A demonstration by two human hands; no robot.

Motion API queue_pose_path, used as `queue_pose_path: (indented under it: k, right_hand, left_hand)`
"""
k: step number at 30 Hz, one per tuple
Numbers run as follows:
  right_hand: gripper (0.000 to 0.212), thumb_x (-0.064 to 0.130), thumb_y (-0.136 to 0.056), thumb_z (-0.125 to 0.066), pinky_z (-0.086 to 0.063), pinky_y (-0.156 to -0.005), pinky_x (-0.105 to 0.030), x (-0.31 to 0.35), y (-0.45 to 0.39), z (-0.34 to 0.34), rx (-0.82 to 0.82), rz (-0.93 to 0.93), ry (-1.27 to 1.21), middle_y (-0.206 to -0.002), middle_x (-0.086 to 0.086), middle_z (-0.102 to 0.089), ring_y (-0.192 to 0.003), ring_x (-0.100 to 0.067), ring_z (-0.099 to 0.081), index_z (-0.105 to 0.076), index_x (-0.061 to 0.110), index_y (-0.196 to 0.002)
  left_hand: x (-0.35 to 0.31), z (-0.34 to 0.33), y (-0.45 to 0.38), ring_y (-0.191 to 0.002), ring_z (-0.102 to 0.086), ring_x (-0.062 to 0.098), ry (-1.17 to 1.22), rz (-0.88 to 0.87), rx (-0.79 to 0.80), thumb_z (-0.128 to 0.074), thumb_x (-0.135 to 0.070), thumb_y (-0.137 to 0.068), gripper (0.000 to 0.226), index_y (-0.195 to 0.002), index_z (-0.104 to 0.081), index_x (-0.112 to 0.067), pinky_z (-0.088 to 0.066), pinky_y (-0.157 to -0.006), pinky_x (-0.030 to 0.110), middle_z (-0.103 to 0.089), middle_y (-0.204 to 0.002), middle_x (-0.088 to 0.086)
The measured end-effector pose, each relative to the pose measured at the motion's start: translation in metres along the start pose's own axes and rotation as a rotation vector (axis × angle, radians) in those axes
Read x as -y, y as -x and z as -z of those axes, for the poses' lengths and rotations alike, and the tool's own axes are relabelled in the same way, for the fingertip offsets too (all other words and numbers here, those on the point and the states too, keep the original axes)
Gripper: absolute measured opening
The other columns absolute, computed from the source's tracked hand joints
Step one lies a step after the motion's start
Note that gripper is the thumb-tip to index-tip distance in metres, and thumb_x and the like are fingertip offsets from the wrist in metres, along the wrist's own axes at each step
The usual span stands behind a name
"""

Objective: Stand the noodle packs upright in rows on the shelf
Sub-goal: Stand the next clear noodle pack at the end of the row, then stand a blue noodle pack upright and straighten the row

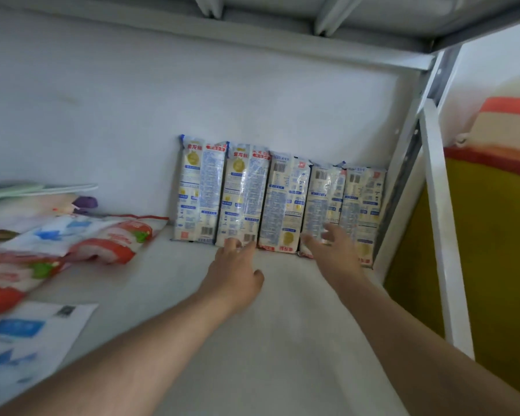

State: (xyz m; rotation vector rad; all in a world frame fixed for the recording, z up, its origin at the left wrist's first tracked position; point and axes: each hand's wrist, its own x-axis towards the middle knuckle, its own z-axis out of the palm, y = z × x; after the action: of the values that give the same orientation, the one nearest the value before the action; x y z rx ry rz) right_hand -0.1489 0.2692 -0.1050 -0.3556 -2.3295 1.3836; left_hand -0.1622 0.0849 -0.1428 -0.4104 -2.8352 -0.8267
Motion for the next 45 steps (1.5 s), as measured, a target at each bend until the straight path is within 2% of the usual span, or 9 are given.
queue_pose_path:
  k: [6,12,24,27,29,35,38,41,45]
  right_hand:
    - [0.065,0.047,-0.093,-0.07,-0.046,-0.086,-0.028,0.037,0.055,-0.049,0.259,0.065,0.023,-0.139,0.001,-0.06,-0.109,-0.013,-0.06,-0.049,0.022,-0.149]
    - [0.062,0.045,-0.093,-0.07,-0.045,-0.086,-0.025,0.058,0.084,-0.097,0.364,0.092,-0.012,-0.138,0.002,-0.059,-0.11,-0.012,-0.061,-0.049,0.023,-0.148]
    - [0.06,0.045,-0.095,-0.066,-0.046,-0.088,-0.027,0.057,0.07,-0.139,0.334,0.045,-0.064,-0.136,0.004,-0.06,-0.115,-0.014,-0.061,-0.049,0.023,-0.147]
    - [0.057,0.042,-0.096,-0.066,-0.044,-0.083,-0.024,0.056,0.057,-0.155,0.318,0.056,-0.071,-0.134,0.004,-0.06,-0.111,-0.013,-0.062,-0.05,0.021,-0.146]
    - [0.056,0.04,-0.097,-0.065,-0.043,-0.082,-0.022,0.055,0.048,-0.165,0.311,0.06,-0.071,-0.137,0.003,-0.059,-0.108,-0.011,-0.061,-0.05,0.02,-0.147]
    - [0.06,0.034,-0.099,-0.062,-0.042,-0.111,-0.034,0.054,0.012,-0.192,0.28,0.07,-0.076,-0.155,-0.002,-0.05,-0.138,-0.021,-0.052,-0.044,0.018,-0.154]
    - [0.061,0.034,-0.101,-0.06,-0.037,-0.102,-0.022,0.055,0.001,-0.2,0.267,0.064,-0.071,-0.157,-0.002,-0.049,-0.141,-0.02,-0.049,-0.041,0.016,-0.156]
    - [0.054,0.03,-0.102,-0.059,-0.039,-0.085,-0.011,0.055,-0.002,-0.204,0.261,0.077,-0.052,-0.146,-0.001,-0.057,-0.116,-0.013,-0.058,-0.046,0.016,-0.152]
    - [0.042,0.022,-0.101,-0.059,-0.037,-0.086,-0.02,0.05,-0.009,-0.204,0.251,0.101,-0.019,-0.113,0.005,-0.056,-0.112,-0.016,-0.059,-0.056,0.013,-0.141]
  left_hand:
    - [0.045,0.042,0.03,-0.134,-0.038,0.031,-0.019,0.095,-0.048,-0.057,-0.03,-0.092,0.058,-0.148,-0.041,-0.022,-0.036,-0.112,0.04,-0.035,-0.146,0.008]
    - [0.082,0.065,0.045,-0.135,-0.041,0.029,-0.042,0.148,-0.041,-0.057,-0.033,-0.094,0.057,-0.146,-0.043,-0.016,-0.037,-0.111,0.04,-0.042,-0.142,0.01]
    - [0.106,0.064,0.023,-0.14,-0.036,0.028,-0.01,0.144,-0.048,-0.057,-0.033,-0.094,0.063,-0.15,-0.035,-0.017,-0.035,-0.113,0.039,-0.036,-0.148,0.01]
    - [0.115,0.068,0.004,-0.138,-0.038,0.028,0.032,0.15,-0.064,-0.06,-0.031,-0.091,0.061,-0.147,-0.039,-0.02,-0.035,-0.112,0.037,-0.039,-0.146,0.01]
    - [0.121,0.069,-0.008,-0.133,-0.044,0.026,0.084,0.162,-0.085,-0.062,-0.028,-0.09,0.057,-0.143,-0.044,-0.021,-0.039,-0.108,0.036,-0.043,-0.144,0.009]
    - [0.132,0.071,-0.051,-0.114,-0.055,0.021,0.245,0.239,-0.176,-0.069,-0.024,-0.088,0.052,-0.135,-0.049,-0.013,-0.036,-0.082,0.022,-0.055,-0.129,0.003]
    - [0.141,0.068,-0.081,-0.103,-0.058,0.019,0.346,0.289,-0.173,-0.077,-0.034,-0.079,0.058,-0.126,-0.048,-0.015,-0.041,-0.079,0.025,-0.059,-0.116,-0.003]
    - [0.144,0.057,-0.105,-0.096,-0.067,0.016,0.503,0.298,-0.181,-0.084,-0.03,-0.07,0.058,-0.12,-0.056,-0.019,-0.055,-0.088,0.036,-0.07,-0.109,-0.005]
    - [0.146,0.04,-0.123,-0.093,-0.071,0.016,0.653,0.341,-0.218,-0.089,-0.023,-0.068,0.052,-0.115,-0.067,-0.022,-0.057,-0.092,0.042,-0.075,-0.105,-0.004]
